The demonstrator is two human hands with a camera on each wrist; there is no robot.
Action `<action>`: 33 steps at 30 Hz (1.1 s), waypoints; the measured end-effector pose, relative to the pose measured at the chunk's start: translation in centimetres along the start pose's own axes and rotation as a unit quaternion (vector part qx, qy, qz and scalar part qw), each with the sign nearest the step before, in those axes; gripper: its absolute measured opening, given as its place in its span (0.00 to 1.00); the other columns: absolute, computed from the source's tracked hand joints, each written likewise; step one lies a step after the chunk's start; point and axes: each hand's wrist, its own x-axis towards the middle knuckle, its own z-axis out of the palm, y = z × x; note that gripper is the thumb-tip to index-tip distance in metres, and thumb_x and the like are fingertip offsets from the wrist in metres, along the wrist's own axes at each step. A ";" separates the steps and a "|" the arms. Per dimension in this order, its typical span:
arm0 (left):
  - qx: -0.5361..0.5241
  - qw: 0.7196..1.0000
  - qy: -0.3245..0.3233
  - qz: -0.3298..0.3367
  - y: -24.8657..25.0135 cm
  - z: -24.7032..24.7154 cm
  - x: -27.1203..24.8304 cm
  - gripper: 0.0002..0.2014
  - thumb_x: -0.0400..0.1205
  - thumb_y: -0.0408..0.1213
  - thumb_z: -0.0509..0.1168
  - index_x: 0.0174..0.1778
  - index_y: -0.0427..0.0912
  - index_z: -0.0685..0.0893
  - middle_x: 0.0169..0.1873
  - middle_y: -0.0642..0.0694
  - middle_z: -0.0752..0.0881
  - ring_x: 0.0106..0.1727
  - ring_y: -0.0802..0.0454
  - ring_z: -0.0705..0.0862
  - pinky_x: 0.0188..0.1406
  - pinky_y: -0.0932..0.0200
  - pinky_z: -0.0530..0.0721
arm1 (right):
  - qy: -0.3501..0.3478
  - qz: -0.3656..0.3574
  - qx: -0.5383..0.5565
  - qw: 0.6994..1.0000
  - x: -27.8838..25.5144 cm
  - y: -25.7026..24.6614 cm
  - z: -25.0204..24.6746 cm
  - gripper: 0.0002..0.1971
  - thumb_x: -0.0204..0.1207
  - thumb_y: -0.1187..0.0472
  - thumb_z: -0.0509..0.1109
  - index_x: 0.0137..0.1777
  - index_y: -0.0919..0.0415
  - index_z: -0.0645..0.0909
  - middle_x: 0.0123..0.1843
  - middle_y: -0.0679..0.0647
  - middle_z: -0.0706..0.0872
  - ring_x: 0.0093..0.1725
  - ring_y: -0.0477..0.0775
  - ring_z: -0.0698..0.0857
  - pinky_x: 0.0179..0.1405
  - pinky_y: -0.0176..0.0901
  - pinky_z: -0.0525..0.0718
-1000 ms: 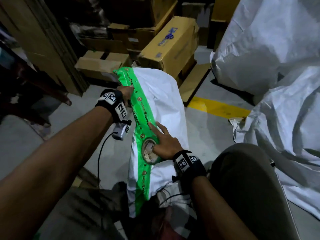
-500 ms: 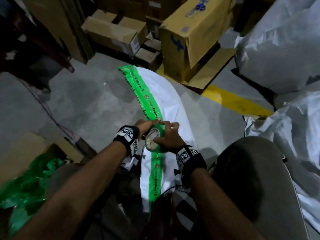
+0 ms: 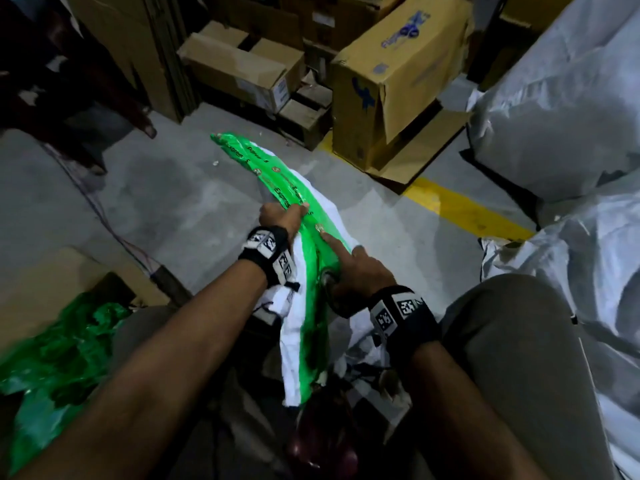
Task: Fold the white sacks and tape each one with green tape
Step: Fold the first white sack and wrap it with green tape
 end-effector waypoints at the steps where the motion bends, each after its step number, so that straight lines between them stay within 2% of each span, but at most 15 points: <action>1: -0.033 0.999 -0.001 0.001 0.8 -0.4 0.5 0.26 0.65 0.40 0.80 0.60 0.39 0.89 0.44 0.46 0.93 0.44 0.49 0.93 0.48 0.47 0.92 | -0.009 -0.002 0.009 1.000 -0.6 -0.1 0.0 0.41 0.79 0.45 0.67 0.85 0.28 0.46 0.69 0.63 0.72 0.63 0.73 0.81 0.62 0.57 0.79; 4: -0.080 0.997 0.002 -0.007 1.8 -1.9 2.2 0.27 0.63 0.34 0.79 0.61 0.41 0.88 0.41 0.46 0.94 0.41 0.46 0.93 0.47 0.42 0.93 | -0.032 -0.017 0.049 0.998 -0.9 -0.7 -0.5 0.47 0.75 0.55 0.71 0.86 0.31 0.47 0.71 0.63 0.69 0.63 0.75 0.81 0.63 0.56 0.79; 6: -0.115 0.993 -0.003 -0.014 2.1 -2.9 2.1 0.30 0.62 0.33 0.78 0.63 0.38 0.87 0.40 0.42 0.94 0.39 0.43 0.93 0.40 0.40 0.93 | -0.054 -0.023 0.078 0.995 -0.4 -1.2 -0.5 0.49 0.72 0.59 0.72 0.86 0.30 0.48 0.69 0.63 0.71 0.63 0.72 0.82 0.66 0.55 0.79; 9: -0.128 0.990 -0.018 -0.058 1.3 -4.6 0.9 0.22 0.69 0.38 0.82 0.57 0.35 0.89 0.39 0.40 0.92 0.30 0.49 0.91 0.28 0.55 0.89 | -0.110 -0.039 0.166 0.979 0.5 -1.8 0.8 0.50 0.62 0.56 0.67 0.85 0.29 0.54 0.61 0.64 0.82 0.54 0.62 0.85 0.62 0.57 0.84; 11: -0.146 0.977 -0.094 -0.121 -0.5 -5.7 0.2 0.25 0.70 0.49 0.83 0.57 0.37 0.91 0.48 0.39 0.93 0.41 0.45 0.93 0.38 0.48 0.91 | -0.116 -0.037 0.202 0.972 1.7 -1.5 2.8 0.51 0.54 0.53 0.62 0.84 0.28 0.57 0.57 0.63 0.86 0.50 0.59 0.86 0.58 0.55 0.86; 13: -0.179 0.952 -0.183 -0.168 -2.3 -6.2 -1.5 0.25 0.73 0.51 0.79 0.61 0.39 0.89 0.54 0.40 0.92 0.51 0.42 0.91 0.48 0.43 0.90 | -0.117 -0.043 0.188 0.974 2.5 -1.3 4.6 0.53 0.49 0.45 0.60 0.83 0.26 0.55 0.56 0.63 0.84 0.53 0.65 0.86 0.58 0.55 0.85; 16: -0.217 0.924 -0.256 -0.184 -4.7 -5.1 -4.4 0.08 0.82 0.41 0.72 0.51 0.40 0.87 0.41 0.42 0.92 0.38 0.46 0.90 0.42 0.52 0.90 | -0.118 -0.040 0.159 0.979 2.6 -1.8 5.0 0.51 0.54 0.49 0.60 0.85 0.36 0.59 0.57 0.67 0.81 0.58 0.71 0.84 0.61 0.57 0.84; 18: -0.177 0.926 -0.258 -0.211 -5.2 -4.1 -6.3 0.09 0.83 0.42 0.72 0.44 0.40 0.86 0.35 0.41 0.90 0.32 0.46 0.90 0.35 0.55 0.89 | -0.092 -0.027 0.148 0.984 1.9 -2.3 4.3 0.44 0.63 0.52 0.65 0.85 0.43 0.63 0.59 0.67 0.77 0.60 0.73 0.83 0.63 0.55 0.82; 20: -0.163 0.947 -0.199 -0.195 -6.0 -3.3 -6.3 0.13 0.80 0.45 0.75 0.44 0.36 0.88 0.36 0.38 0.92 0.33 0.45 0.91 0.34 0.53 0.91 | -0.040 0.001 0.139 0.989 1.4 -2.6 4.0 0.37 0.71 0.57 0.70 0.82 0.49 0.67 0.63 0.66 0.74 0.60 0.74 0.83 0.62 0.55 0.81; 22: -0.106 0.981 -0.074 -0.147 -7.2 -2.6 -4.8 0.31 0.62 0.57 0.85 0.49 0.35 0.90 0.43 0.37 0.93 0.40 0.43 0.93 0.42 0.44 0.93 | 0.024 0.025 0.135 0.990 0.7 -2.5 4.0 0.32 0.72 0.58 0.72 0.77 0.52 0.70 0.63 0.63 0.74 0.58 0.73 0.83 0.59 0.55 0.81; 24: -0.033 0.996 0.004 -0.087 -8.5 -2.3 -3.1 0.41 0.51 0.67 0.82 0.49 0.36 0.90 0.44 0.39 0.93 0.44 0.43 0.93 0.47 0.41 0.92 | 0.052 0.041 0.175 0.982 -0.1 -2.5 4.0 0.31 0.70 0.57 0.73 0.74 0.50 0.70 0.61 0.61 0.76 0.58 0.70 0.82 0.56 0.53 0.79; 26: -0.038 0.997 0.024 -0.065 -7.7 -2.0 -2.5 0.37 0.54 0.62 0.80 0.48 0.36 0.88 0.45 0.38 0.92 0.46 0.43 0.92 0.48 0.42 0.92 | 0.066 0.017 0.221 0.973 -1.0 -2.7 3.7 0.32 0.64 0.51 0.70 0.71 0.48 0.71 0.57 0.58 0.79 0.59 0.67 0.82 0.51 0.49 0.76; 29: -0.059 0.997 0.020 -0.035 -5.5 -2.9 -1.1 0.24 0.58 0.52 0.82 0.42 0.38 0.89 0.43 0.42 0.93 0.46 0.45 0.93 0.51 0.42 0.91 | 0.107 -0.055 0.179 0.976 -1.7 -2.7 2.7 0.41 0.55 0.38 0.55 0.73 0.45 0.77 0.54 0.56 0.82 0.59 0.62 0.81 0.54 0.50 0.78; 31: -0.095 0.995 0.020 -0.032 -4.6 -3.9 0.3 0.24 0.54 0.48 0.83 0.40 0.37 0.90 0.40 0.43 0.93 0.44 0.46 0.93 0.49 0.38 0.92 | 0.076 -0.067 0.077 0.992 -2.4 -2.5 1.1 0.40 0.62 0.33 0.55 0.77 0.39 0.75 0.58 0.59 0.83 0.63 0.63 0.82 0.59 0.52 0.79; 33: -0.173 0.983 0.028 -0.053 -3.2 -5.2 0.6 0.20 0.59 0.38 0.83 0.43 0.33 0.90 0.44 0.37 0.93 0.42 0.43 0.92 0.48 0.30 0.90 | -0.024 -0.052 -0.054 0.997 -3.1 -1.5 -0.1 0.35 0.72 0.34 0.64 0.81 0.29 0.64 0.66 0.59 0.83 0.68 0.64 0.81 0.62 0.52 0.79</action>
